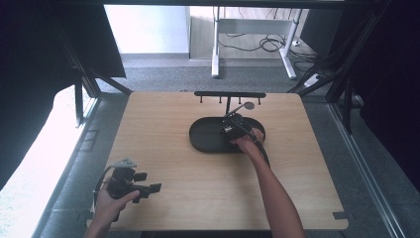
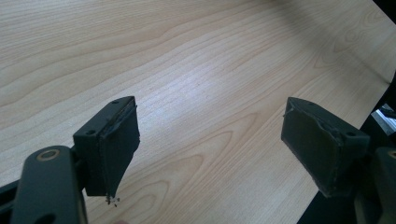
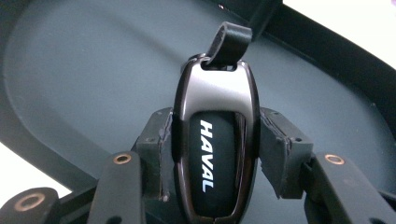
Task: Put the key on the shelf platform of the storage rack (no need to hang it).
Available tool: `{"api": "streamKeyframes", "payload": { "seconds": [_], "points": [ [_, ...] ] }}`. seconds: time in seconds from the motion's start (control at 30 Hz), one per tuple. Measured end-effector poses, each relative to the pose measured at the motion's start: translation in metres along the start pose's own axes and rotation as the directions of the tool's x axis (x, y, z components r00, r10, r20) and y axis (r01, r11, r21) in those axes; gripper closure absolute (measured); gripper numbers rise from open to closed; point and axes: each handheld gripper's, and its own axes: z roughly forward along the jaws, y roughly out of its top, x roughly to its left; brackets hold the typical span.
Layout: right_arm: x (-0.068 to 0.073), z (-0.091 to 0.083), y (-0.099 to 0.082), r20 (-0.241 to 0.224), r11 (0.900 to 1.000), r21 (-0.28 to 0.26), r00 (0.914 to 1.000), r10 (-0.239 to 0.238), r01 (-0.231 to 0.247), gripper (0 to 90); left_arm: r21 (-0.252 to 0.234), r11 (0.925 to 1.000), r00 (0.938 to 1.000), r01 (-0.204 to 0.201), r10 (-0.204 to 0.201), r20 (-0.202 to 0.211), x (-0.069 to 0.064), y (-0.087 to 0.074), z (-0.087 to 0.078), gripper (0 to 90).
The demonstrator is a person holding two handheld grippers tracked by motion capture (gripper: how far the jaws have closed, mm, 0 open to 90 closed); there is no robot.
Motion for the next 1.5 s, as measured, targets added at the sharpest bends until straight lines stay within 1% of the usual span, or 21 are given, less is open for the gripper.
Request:
{"api": "streamKeyframes", "payload": {
  "seconds": [0.07,0.17,0.43,0.63,0.67,0.7,0.77,0.8,0.83,0.87,0.97,1.03,1.07,1.1,1.13,1.2,1.23,1.27,1.3,1.4,1.5],
  "points": [
    [-0.001,0.003,-0.002,0.009,0.9999,0.012,0.9999,-0.006,0.006,49.1,-0.002,1.0,1.0,0.001,-0.001,-0.001,0.0,0.0,0.0,19.6],
    [-0.001,0.008,-0.005,0.009,0.9996,0.028,0.9999,-0.01,0.01,49.0,-0.002,1.0,1.0,0.0,0.0,0.0,0.0,0.0,0.0,19.5],
    [-0.004,0.016,-0.006,0.008,0.999,0.044,1.0,0.0,0.0,48.8,-0.002,1.0,1.0,-0.001,0.001,0.0,0.0,0.0,0.0,19.6],
    [-0.004,0.018,-0.007,0.015,0.9985,0.054,0.9998,-0.01,0.009,47.9,-0.001,1.0,1.0,0.0,0.0,-0.001,0.0,0.0,0.0,19.6],
    [-0.003,0.018,-0.007,0.026,0.998,0.06,0.9995,-0.02,0.018,44.3,-0.001,1.0,1.0,0.0,0.0,-0.001,0.0,0.0,0.0,19.5],
    [-0.003,0.018,-0.006,0.026,0.9979,0.062,0.9994,-0.023,0.021,42.7,0.0,1.0,1.0,-0.002,0.002,0.0,0.0,0.0,0.0,19.6],
    [-0.002,0.016,-0.006,0.029,0.9978,0.061,0.9992,-0.027,0.025,42.1,0.0,1.0,1.0,-0.001,0.001,0.0,0.0,0.0,0.001,19.6],
    [0.0,0.013,-0.006,0.024,0.9983,0.048,0.9992,-0.033,0.032,40.4,0.001,1.0,1.0,-0.002,0.002,0.0,0.0,0.0,0.001,19.6],
    [0.0,0.013,-0.006,0.024,0.9983,0.048,0.9992,-0.033,0.032,40.4,0.001,1.0,1.0,-0.002,0.002,0.0,0.0,0.0,0.001,19.5],
    [0.002,0.008,-0.006,0.028,0.9988,0.029,0.9988,-0.04,0.039,39.4,0.002,1.0,1.0,-0.001,0.001,0.0,-0.001,0.0,0.001,19.6],
    [0.004,0.003,-0.005,0.025,0.9987,0.015,0.9984,-0.05,0.049,38.8,0.001,1.0,1.0,-0.003,0.003,0.0,-0.001,0.0,0.001,19.6],
    [0.007,-0.008,-0.005,0.017,0.9976,-0.016,0.9976,-0.067,0.067,38.3,-0.001,1.0,1.0,0.0,0.0,0.0,0.0,0.0,0.0,19.6],
    [0.008,-0.012,-0.006,0.009,0.9971,-0.022,0.9973,-0.073,0.073,38.0,-0.001,1.0,1.0,-0.001,0.001,0.0,0.0,0.0,0.0,19.6],
    [0.008,-0.012,-0.006,0.009,0.9971,-0.022,0.9973,-0.073,0.073,38.0,-0.001,1.0,1.0,-0.001,0.001,0.0,0.0,0.0,0.0,19.6],
    [0.01,-0.021,-0.007,0.001,0.9951,-0.052,0.9964,-0.085,0.085,38.1,0.001,1.0,1.0,-0.002,0.002,0.0,0.0,0.0,0.001,19.6],
    [0.011,-0.025,-0.008,-0.005,0.9952,-0.06,0.9969,-0.078,0.078,38.1,0.002,1.0,1.0,-0.005,0.005,0.001,-0.001,0.0,0.001,19.6],
    [0.011,-0.033,-0.011,-0.034,0.9941,-0.082,0.9966,-0.074,0.071,38.3,0.004,1.0,1.0,-0.007,0.007,0.001,-0.002,0.0,0.002,19.6],
    [0.011,-0.033,-0.011,-0.034,0.9941,-0.082,0.9966,-0.074,0.071,38.3,0.004,1.0,1.0,-0.007,0.007,0.001,-0.002,0.0,0.002,19.6],
    [0.011,-0.039,-0.014,-0.05,0.9934,-0.095,0.9963,-0.07,0.065,38.2,0.004,1.0,1.0,-0.007,0.007,0.002,-0.002,0.0,0.002,19.6],
    [0.01,-0.043,-0.018,-0.063,0.9927,-0.106,0.9959,-0.064,0.057,37.8,0.005,1.0,1.0,-0.005,0.005,0.0,-0.002,0.0,0.002,19.6],
    [0.01,-0.052,-0.027,-0.082,0.9908,-0.125,0.9947,-0.063,0.052,37.5,0.005,1.0,1.0,-0.007,0.007,0.0,-0.002,0.0,0.002,19.6]
  ]
}}
